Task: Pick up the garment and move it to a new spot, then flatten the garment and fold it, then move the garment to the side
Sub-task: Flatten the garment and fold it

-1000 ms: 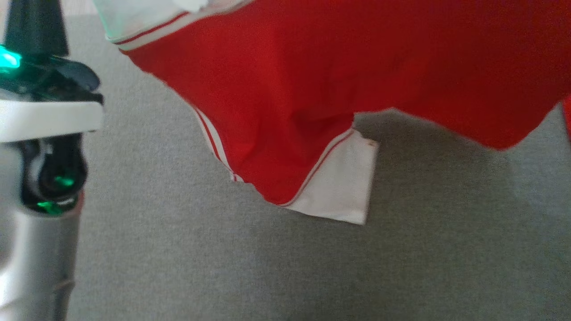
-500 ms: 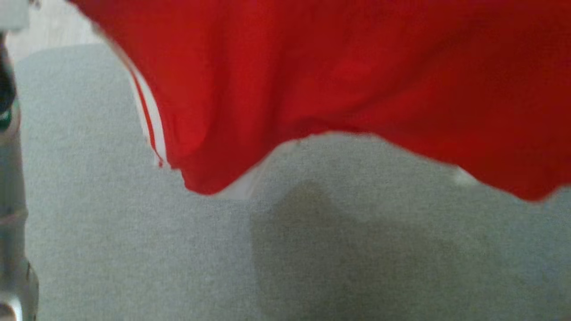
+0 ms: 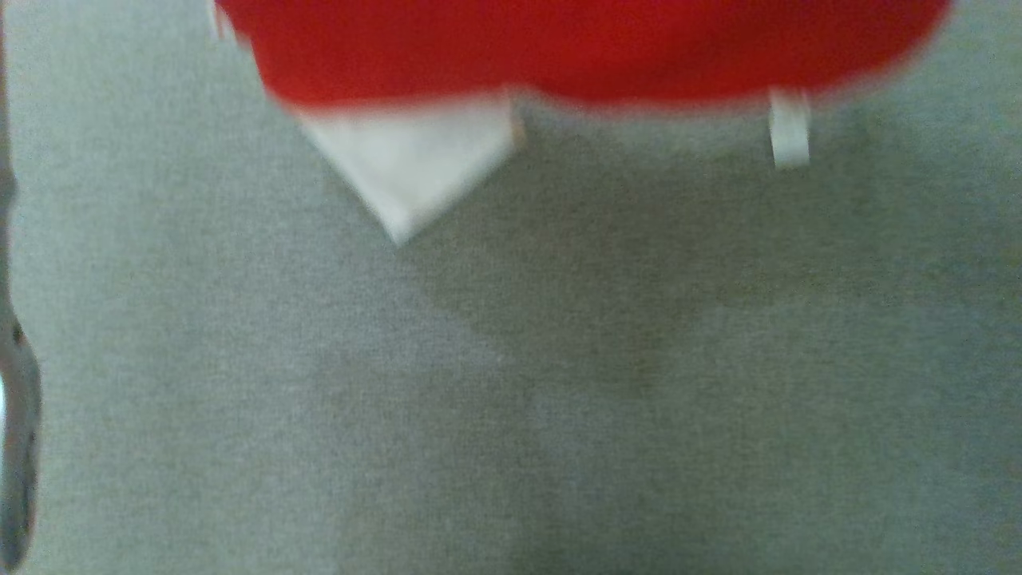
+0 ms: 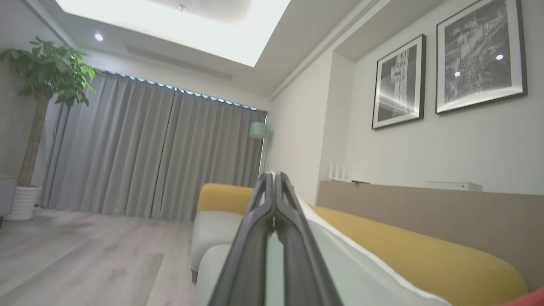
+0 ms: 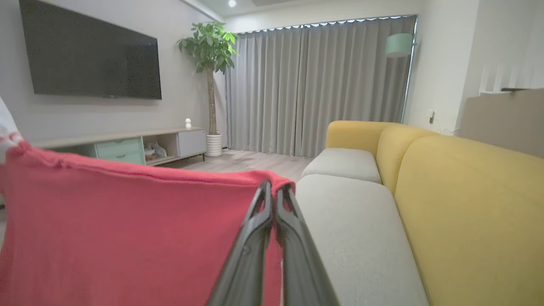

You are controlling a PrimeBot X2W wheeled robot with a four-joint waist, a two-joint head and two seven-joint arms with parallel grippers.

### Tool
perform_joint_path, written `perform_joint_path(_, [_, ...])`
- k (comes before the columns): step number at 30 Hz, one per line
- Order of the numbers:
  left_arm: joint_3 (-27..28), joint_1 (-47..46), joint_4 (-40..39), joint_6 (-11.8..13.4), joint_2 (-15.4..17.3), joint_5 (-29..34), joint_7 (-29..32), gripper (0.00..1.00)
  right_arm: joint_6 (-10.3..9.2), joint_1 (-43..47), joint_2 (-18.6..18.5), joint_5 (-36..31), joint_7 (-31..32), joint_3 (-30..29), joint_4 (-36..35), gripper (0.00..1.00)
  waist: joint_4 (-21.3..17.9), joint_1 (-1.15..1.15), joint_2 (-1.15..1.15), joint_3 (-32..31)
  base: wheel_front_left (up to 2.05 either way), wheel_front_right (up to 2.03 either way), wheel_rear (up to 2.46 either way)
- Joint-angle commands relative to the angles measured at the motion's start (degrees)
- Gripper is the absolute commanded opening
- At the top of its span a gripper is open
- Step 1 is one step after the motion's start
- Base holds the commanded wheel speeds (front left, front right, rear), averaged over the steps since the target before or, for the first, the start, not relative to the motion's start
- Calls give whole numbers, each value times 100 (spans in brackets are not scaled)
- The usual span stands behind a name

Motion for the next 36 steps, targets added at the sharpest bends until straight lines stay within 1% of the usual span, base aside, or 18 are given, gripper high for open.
perform_joint_path(1, [131, -655, -47, -59, 193, 73, -233, 0, -4, -325, -91, -236, -93, 108, 20, 0, 108, -3, 0, 403, 0, 0, 0])
perform_joint_path(4, [-70, -1185, 236, -95, 130, 173, -653, 0, -4, -893, -130, -552, -297, 380, 323, 0, 211, -3, 0, 595, 0, 0, 0])
perform_joint_path(5, [-192, -1351, 396, -104, 86, 128, -851, 0, -4, -1150, -221, -643, -387, 553, 468, 0, 287, -3, 0, 685, 0, 0, 0])
perform_joint_path(6, [-301, -1363, 432, -107, 81, 67, -905, 0, -4, -1231, -276, -660, -405, 659, 517, 0, 321, -3, 0, 723, 0, 0, 0])
perform_joint_path(9, [-616, -1137, 451, -109, 188, -199, -1030, 0, -4, -1304, -464, -650, -482, 961, 658, 0, 393, -3, 0, 816, 0, 0, 0])
perform_joint_path(12, [-924, -624, 353, -110, 409, -463, -1165, 0, -4, -1152, -587, -525, -621, 1203, 824, 0, 419, -3, 0, 870, 0, 0, 0])
perform_joint_path(15, [-1218, 53, 165, -111, 662, -675, -1298, 0, -4, -839, -680, -372, -777, 1454, 981, 0, 409, -3, 0, 876, 0, 0, 0])
perform_joint_path(19, [-1580, 1073, -141, -111, 977, -747, -1491, 0, -4, -235, -780, -58, -1060, 1701, 1169, 0, 352, -3, 0, 740, 0, 0, 0])
perform_joint_path(20, [-1580, 1073, -141, -111, 977, -747, -1491, 0, -4, -235, -780, -58, -1060, 1701, 1169, 0, 352, -3, 0, 740, 0, 0, 0])
perform_joint_path(21, [-1650, 1610, -280, -111, 1086, -782, -1568, 0, -4, 81, -840, 85, -1240, 1781, 1240, 0, 297, -3, 0, 630, 0, 0, 0])
perform_joint_path(23, [-1589, 2153, -415, -110, 1170, -783, -1630, 0, -4, 402, -876, 232, -1435, 1834, 1272, 0, 224, -3, 0, 508, 0, 0, 0])
perform_joint_path(24, [-1545, 2439, -490, -88, 1194, -794, -1647, 0, -4, 564, -897, 305, -1533, 1853, 1273, 0, 191, -3, 0, 445, 0, 0, 0])
perform_joint_path(25, [-1545, 2439, -490, -88, 1194, -794, -1647, 0, -4, 564, -897, 305, -1533, 1853, 1273, 0, 191, -3, 0, 445, 0, 0, 0])
perform_joint_path(30, [-1381, 3732, -953, 110, 1215, -776, -1677, 0, -4, 1454, -1055, 573, -1934, 1862, 1221, 0, 79, -3, 0, 112, 0, 0, 0])
perform_joint_path(36, [-1310, 5052, -1378, 293, 1136, -610, -1681, 0, -4, 2680, -1017, 699, -2130, 1796, 1094, 0, -25, -3, 0, -304, 0, 0, 0])
